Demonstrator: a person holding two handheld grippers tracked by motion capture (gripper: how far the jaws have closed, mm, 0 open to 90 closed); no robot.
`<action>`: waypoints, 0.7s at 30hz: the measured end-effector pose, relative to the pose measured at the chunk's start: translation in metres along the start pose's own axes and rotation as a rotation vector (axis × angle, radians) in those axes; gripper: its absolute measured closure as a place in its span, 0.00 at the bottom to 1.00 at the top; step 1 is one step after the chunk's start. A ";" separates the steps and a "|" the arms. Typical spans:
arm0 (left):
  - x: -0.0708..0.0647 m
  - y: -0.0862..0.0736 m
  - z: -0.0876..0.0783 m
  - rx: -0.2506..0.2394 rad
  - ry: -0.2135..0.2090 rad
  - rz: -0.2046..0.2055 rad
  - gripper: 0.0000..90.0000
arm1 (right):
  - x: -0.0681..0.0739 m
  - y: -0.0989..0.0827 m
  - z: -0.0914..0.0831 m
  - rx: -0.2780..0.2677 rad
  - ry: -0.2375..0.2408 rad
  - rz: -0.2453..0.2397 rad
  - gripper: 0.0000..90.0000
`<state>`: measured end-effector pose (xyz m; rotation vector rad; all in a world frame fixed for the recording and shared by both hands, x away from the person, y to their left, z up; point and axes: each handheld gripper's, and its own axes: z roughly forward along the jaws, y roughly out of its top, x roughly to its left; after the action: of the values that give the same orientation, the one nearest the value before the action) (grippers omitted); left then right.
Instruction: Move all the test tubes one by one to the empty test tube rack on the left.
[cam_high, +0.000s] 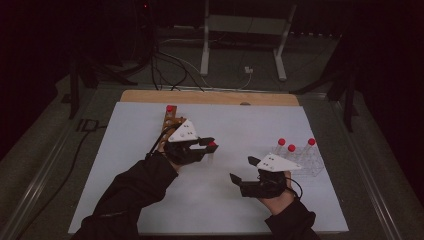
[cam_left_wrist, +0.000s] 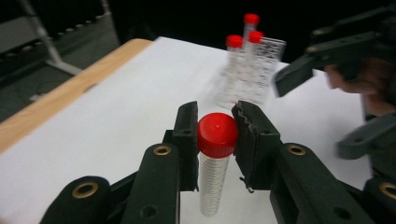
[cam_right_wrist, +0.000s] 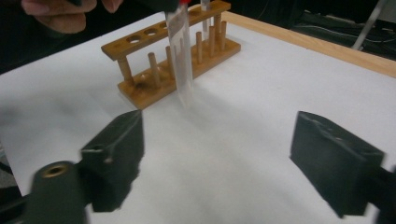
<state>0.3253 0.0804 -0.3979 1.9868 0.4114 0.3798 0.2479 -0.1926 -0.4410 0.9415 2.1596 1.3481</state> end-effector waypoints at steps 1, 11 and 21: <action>0.004 0.000 -0.003 -0.001 0.011 -0.003 0.80 | 0.000 0.000 0.000 -0.001 -0.004 0.005 0.15; 0.043 0.004 -0.026 -0.011 0.152 -0.039 0.80 | -0.006 0.000 -0.004 -0.017 0.010 0.020 0.01; 0.077 0.008 -0.039 -0.040 0.277 -0.071 0.80 | -0.008 0.000 -0.007 -0.035 0.017 0.024 0.00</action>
<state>0.3777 0.1420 -0.3681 1.8799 0.6420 0.6165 0.2493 -0.2027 -0.4379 0.9491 2.1366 1.4056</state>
